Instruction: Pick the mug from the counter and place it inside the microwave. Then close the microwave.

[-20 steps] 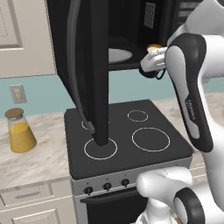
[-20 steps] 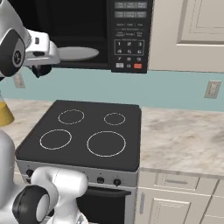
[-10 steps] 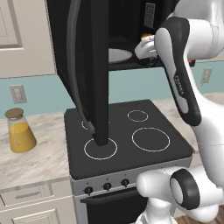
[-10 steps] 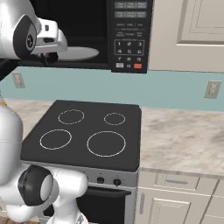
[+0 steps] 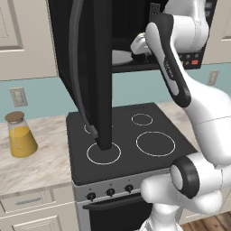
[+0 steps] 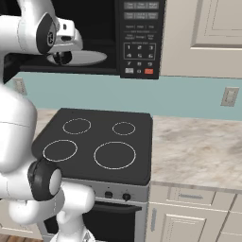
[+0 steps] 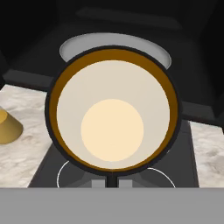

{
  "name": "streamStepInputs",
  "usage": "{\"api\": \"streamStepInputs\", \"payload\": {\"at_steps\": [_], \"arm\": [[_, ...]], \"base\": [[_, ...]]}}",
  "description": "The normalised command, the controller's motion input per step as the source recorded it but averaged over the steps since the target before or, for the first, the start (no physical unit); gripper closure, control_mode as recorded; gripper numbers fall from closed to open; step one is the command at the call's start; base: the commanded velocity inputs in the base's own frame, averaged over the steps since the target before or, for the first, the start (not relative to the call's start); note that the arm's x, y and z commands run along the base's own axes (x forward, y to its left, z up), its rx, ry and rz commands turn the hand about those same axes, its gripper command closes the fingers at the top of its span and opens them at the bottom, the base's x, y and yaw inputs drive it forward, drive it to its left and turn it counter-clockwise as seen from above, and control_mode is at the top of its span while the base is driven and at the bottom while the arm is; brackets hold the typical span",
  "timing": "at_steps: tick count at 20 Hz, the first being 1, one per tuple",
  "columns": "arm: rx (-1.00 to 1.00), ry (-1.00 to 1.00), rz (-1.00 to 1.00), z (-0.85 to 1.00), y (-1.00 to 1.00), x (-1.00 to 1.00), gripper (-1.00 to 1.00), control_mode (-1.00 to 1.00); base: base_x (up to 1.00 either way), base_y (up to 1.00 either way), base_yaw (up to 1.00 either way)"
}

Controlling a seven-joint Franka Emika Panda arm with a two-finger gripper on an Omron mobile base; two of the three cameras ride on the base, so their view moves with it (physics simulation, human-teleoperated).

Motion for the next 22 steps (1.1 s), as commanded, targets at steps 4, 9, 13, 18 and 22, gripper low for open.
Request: {"api": "streamStepInputs", "payload": {"at_steps": [4,9,13,18,22], "arm": [[-0.02,0.0,0.0,-0.52,0.2,0.37,1.0,-1.0],[-0.04,0.0,0.0,-0.32,0.15,0.42,1.0,-1.0],[-0.05,0.0,0.0,0.02,0.14,0.49,1.0,-1.0],[-0.02,0.0,0.0,0.15,0.13,0.54,1.0,-1.0],[0.0,0.0,0.0,0.03,0.16,0.47,1.0,-1.0]], "base": [[0.0,0.0,0.0],[0.0,0.0,0.0],[0.0,0.0,0.0],[0.0,0.0,0.0],[0.0,0.0,0.0]]}}
